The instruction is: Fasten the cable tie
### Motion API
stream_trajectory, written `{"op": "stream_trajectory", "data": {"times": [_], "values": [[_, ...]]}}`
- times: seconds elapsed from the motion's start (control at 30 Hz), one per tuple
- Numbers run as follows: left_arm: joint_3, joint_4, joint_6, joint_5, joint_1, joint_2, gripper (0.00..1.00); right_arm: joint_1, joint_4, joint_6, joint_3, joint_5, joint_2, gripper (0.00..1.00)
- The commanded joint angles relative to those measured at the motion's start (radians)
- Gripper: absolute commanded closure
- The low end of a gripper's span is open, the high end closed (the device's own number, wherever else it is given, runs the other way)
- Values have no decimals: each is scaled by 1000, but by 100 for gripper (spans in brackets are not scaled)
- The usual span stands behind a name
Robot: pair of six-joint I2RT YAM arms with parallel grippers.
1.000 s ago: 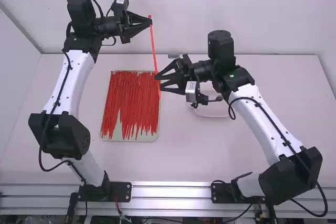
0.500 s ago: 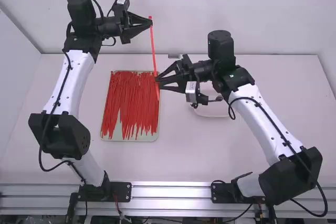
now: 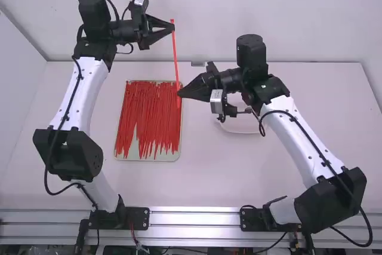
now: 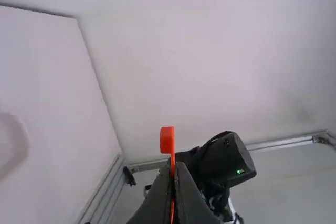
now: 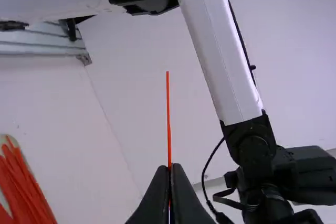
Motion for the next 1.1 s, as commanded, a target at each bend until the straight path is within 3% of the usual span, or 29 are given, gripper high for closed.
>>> {"op": "stream_trajectory", "data": {"times": [0.0,0.2,0.37,0.4,0.43,0.53,0.83,1.07], "values": [[12,-8,171,13,-4,-12,98,6,0,161,-6,-11,-3,100],[12,-77,397,13,-4,-12,98,6,-2,431,-6,-14,-3,100],[12,-182,539,13,-12,-12,98,-11,47,915,-6,43,-3,100],[12,-182,539,13,-12,-12,98,-11,47,915,-6,43,-3,100],[12,-228,610,12,-12,-12,98,-18,48,1034,-6,126,-3,100],[12,-278,695,14,-12,-12,98,-18,49,1091,-6,198,-3,100],[12,-337,880,20,-12,-12,98,-21,40,1062,-6,-26,-3,100],[12,-346,1046,20,-14,-12,98,-20,49,1271,-16,12,-3,100]]}}
